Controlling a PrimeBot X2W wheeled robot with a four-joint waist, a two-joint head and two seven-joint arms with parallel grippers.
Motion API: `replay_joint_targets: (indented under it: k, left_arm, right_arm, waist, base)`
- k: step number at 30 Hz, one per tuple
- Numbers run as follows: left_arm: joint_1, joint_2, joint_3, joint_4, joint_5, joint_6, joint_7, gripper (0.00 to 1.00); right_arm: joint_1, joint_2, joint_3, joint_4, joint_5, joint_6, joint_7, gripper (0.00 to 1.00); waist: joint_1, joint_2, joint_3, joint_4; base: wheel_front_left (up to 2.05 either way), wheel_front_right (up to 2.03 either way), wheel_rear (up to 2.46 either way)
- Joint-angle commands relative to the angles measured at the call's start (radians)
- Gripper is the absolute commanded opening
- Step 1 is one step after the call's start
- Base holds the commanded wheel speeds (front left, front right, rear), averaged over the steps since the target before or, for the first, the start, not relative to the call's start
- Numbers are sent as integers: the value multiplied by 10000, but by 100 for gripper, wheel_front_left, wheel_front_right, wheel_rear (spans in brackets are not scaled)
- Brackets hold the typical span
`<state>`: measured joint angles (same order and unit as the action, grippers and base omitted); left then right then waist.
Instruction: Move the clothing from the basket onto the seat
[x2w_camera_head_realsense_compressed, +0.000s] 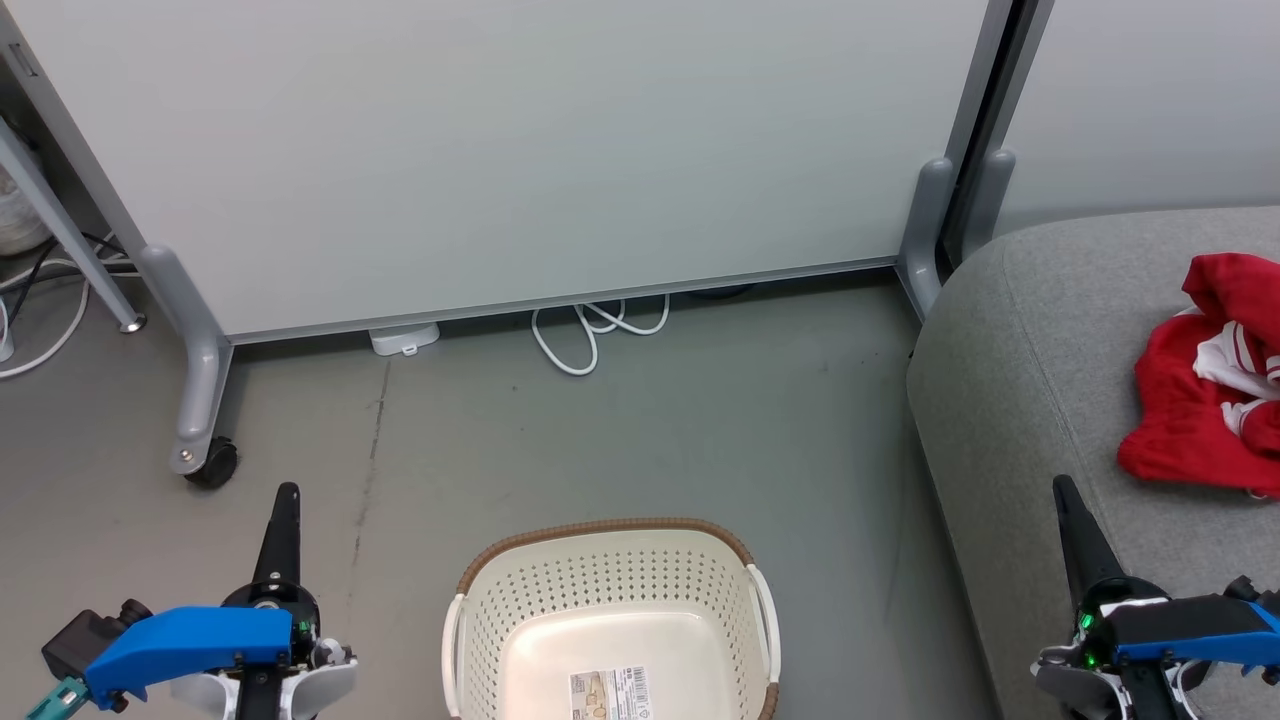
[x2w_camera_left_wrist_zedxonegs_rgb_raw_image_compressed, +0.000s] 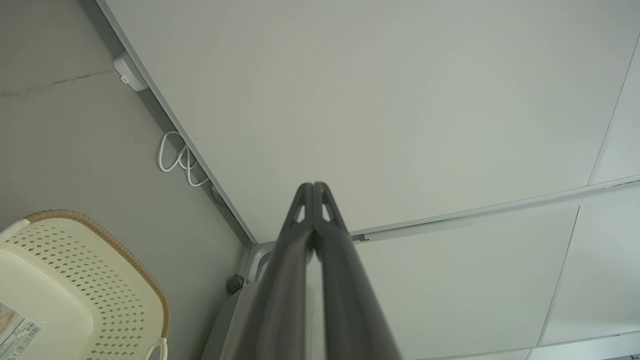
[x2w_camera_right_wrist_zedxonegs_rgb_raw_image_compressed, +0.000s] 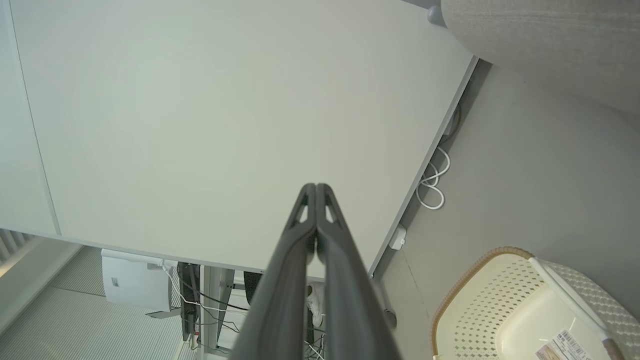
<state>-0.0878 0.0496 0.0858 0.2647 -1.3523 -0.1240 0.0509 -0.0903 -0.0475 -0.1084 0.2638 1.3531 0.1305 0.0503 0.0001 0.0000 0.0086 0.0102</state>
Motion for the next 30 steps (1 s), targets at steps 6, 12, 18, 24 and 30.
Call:
replay_joint_targets:
  k: [6, 12, 18, 24, 30]
  left_arm:
    - [-216, 11, 118, -116, -638, -76, 171, 0]
    - [-239, 11, 166, -140, -1107, -84, 282, 0]
    - [-229, 11, 201, -161, -1486, -93, 376, 0]
    - [-237, 12, 237, -181, -1922, -99, 480, 0]
    - [-258, 12, 275, -208, -2334, -101, 599, 0]
  right_arm:
    - [-202, -45, -38, -119, 634, 3, 172, 0]
    - [-195, -45, -45, -138, 1114, 4, 290, 0]
    - [-208, -46, -52, -157, 1491, 4, 385, 0]
    - [-221, -46, -59, -177, 1918, 4, 488, 0]
    - [-233, -47, -66, -198, 2342, 4, 600, 0]
  waist:
    - [-1, 0, -10, -19]
    - [-1, 0, -20, -37]
    - [-1, 0, -28, -52]
    - [-1, 0, -37, -70]
    - [-1, 0, -47, -88]
  base:
    - [0, 0, 0]
    - [0, 0, 0]
    - [0, 0, 0]
    - [0, 0, 0]
    - [0, 0, 0]
